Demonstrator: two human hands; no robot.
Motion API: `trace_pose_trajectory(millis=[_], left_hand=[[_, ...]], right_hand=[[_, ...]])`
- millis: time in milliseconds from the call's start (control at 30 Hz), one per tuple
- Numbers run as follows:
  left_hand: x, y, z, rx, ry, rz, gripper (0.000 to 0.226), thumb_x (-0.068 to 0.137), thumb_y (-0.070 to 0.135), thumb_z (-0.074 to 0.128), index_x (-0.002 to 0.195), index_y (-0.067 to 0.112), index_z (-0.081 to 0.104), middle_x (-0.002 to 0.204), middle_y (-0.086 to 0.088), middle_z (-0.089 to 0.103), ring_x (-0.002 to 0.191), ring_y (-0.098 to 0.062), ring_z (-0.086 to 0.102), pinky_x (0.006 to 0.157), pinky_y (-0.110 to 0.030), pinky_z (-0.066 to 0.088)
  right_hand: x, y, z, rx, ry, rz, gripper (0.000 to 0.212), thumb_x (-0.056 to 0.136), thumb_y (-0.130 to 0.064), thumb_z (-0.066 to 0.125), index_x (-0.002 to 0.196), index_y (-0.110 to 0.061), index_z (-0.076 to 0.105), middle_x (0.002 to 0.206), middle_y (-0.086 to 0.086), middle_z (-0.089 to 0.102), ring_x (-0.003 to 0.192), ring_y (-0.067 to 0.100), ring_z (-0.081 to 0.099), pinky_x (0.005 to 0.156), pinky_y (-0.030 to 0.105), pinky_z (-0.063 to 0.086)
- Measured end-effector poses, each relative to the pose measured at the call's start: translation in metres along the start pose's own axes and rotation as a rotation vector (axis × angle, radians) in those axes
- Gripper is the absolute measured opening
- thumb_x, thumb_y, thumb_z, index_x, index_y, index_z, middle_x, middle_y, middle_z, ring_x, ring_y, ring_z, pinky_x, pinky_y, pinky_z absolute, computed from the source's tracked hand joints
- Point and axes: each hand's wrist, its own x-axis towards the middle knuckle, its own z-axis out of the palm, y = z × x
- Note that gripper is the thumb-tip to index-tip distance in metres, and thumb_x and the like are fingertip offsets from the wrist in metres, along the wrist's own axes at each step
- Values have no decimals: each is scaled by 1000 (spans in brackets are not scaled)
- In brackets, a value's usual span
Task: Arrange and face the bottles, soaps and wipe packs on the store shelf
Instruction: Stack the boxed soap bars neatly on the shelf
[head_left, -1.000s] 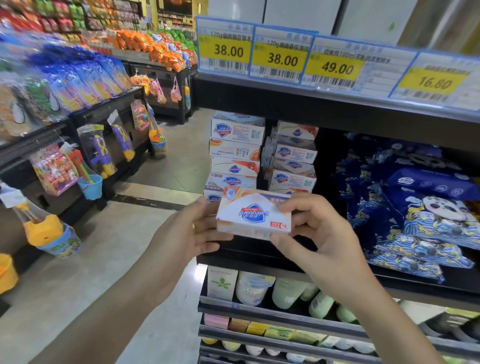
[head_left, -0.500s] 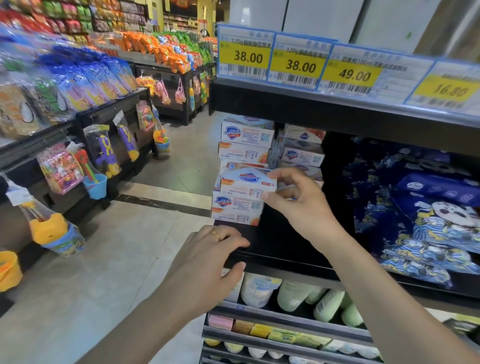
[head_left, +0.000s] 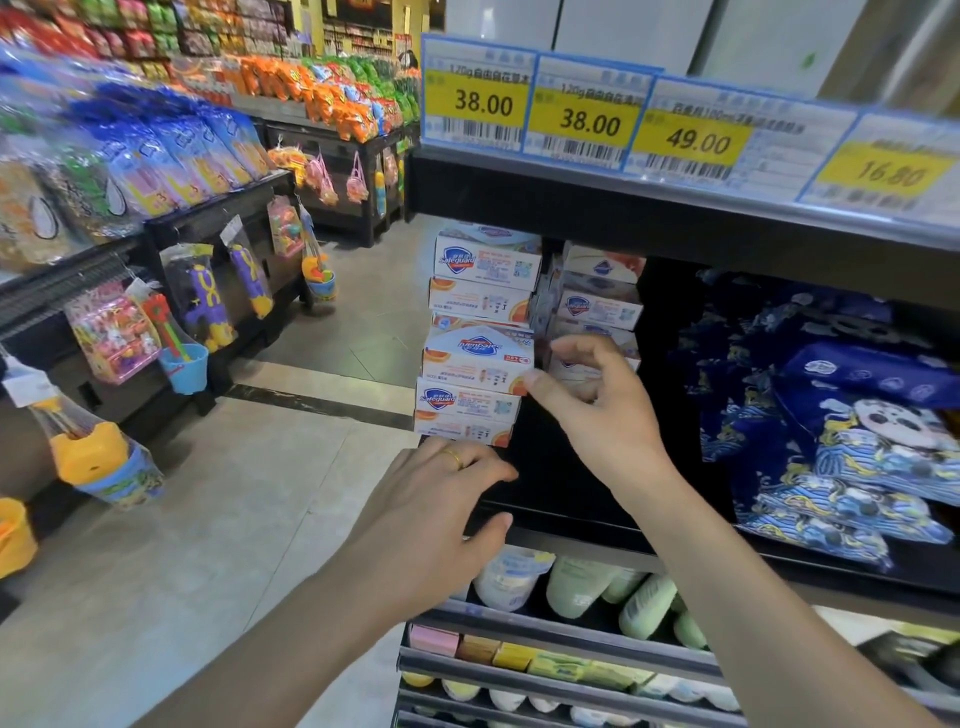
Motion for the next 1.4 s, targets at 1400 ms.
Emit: trace_pose_trajectory(millis=[1400], left_hand=[[8,6,3,-555,12,-206,61,84,52,77,138,48,49,117,31,64,119,5,57,104,-25,45]], right_hand=[[-67,40,-58,-169,126,-292,48,79,0,84,115,-24,64,131,-4,46,129,7,50,96,26,53]])
